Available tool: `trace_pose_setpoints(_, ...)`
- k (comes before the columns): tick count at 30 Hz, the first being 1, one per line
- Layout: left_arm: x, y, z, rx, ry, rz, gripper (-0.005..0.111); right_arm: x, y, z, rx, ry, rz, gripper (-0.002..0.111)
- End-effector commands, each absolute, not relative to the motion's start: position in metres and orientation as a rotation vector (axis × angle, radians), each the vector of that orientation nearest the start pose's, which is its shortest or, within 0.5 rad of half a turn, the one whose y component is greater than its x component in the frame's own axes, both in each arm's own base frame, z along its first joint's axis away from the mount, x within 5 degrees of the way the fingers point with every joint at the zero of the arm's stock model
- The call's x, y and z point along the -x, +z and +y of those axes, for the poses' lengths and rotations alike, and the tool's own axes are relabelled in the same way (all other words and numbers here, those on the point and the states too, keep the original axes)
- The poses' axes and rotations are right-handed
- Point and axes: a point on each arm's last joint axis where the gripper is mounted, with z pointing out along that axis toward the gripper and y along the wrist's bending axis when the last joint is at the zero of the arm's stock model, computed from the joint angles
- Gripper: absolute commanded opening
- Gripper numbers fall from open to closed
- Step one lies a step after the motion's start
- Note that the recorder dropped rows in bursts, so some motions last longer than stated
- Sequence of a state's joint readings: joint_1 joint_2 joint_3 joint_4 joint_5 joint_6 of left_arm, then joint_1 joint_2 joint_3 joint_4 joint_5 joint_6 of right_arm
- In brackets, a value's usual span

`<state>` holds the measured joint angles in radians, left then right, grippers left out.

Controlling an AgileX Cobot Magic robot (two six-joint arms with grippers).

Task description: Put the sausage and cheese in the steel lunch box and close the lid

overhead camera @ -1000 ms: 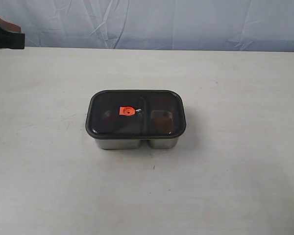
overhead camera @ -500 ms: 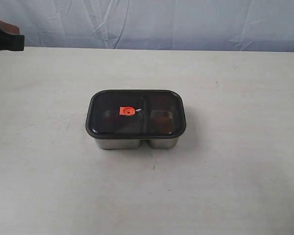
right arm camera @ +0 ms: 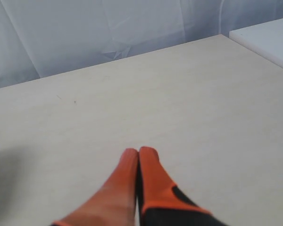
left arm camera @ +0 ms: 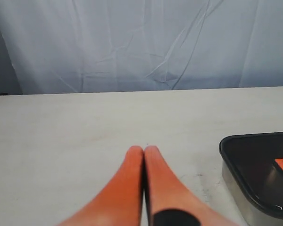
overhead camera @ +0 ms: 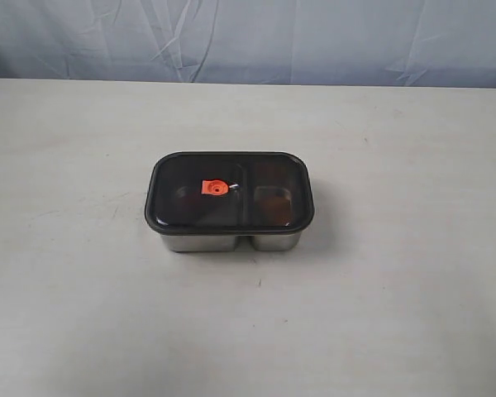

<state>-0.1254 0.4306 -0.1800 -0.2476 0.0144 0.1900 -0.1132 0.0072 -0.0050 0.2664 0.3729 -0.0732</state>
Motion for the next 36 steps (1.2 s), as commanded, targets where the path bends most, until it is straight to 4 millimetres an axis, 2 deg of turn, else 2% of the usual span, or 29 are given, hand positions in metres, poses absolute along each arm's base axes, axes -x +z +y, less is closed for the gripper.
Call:
trace_pose_setpoints(1,-0.083,0.222,-0.009,0.021,-0.174,1.727,0.000,-0.054,0.181,0.003,-0.203,0.134,1.826,-0.001)
trace_pose_setpoints(8,-0.059,0.202,-0.004,0.139,-0.157,1.806,0.000,-0.054,0.181,0.003,-0.203,0.134,1.826,-0.001)
trace_pose_setpoints(16,-0.053,0.180,-0.005,0.160,-0.175,1.857,0.000,-0.054,0.181,0.003,-0.203,0.134,1.826,-0.001)
trace_pose_setpoints(22,-0.053,0.182,-0.004,0.148,-0.148,1.828,0.000,-0.054,0.181,0.003,-0.203,0.134,1.826,-0.001)
trace_pose_setpoints(27,-0.056,0.193,-0.001,0.141,-0.118,1.703,0.000,-0.054,0.182,0.003,-0.204,0.134,1.824,-0.001)
trace_pose_setpoints(36,-0.056,0.192,-0.001,0.139,-0.117,1.711,0.000,-0.054,0.182,0.003,-0.204,0.134,1.824,-0.001)
